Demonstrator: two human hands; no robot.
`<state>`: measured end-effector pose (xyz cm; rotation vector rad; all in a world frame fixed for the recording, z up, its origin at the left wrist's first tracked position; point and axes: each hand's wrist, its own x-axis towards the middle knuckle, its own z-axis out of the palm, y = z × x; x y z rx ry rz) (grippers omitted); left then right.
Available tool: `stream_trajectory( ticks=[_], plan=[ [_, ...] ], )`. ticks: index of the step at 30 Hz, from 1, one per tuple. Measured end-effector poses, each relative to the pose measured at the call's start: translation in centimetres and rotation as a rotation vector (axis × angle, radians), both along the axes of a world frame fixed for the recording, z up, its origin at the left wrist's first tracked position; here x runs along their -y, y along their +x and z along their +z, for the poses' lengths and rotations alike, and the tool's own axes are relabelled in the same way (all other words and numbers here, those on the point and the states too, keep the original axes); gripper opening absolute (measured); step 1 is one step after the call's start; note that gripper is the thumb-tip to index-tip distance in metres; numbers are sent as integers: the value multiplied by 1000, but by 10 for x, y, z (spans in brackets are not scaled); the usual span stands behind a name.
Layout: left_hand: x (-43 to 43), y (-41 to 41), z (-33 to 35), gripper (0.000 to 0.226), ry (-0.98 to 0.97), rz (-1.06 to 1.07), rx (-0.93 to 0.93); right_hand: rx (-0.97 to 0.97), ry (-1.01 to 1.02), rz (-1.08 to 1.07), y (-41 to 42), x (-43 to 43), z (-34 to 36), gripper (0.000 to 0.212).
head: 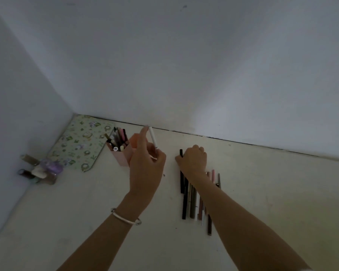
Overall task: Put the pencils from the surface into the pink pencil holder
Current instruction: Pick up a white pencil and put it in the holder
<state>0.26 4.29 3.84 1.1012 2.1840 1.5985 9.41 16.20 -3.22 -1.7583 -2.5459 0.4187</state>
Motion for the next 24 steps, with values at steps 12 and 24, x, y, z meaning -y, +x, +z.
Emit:
stream_trajectory(
  ticks=[12, 24],
  plan=[
    [27, -95, 36, 63, 294, 378, -152, -1114, -184, -186, -44, -10, 134, 9],
    [51, -106, -16, 35, -48, 291, -667, -1372, -50, -99, -67, 33, 132, 34]
  ],
)
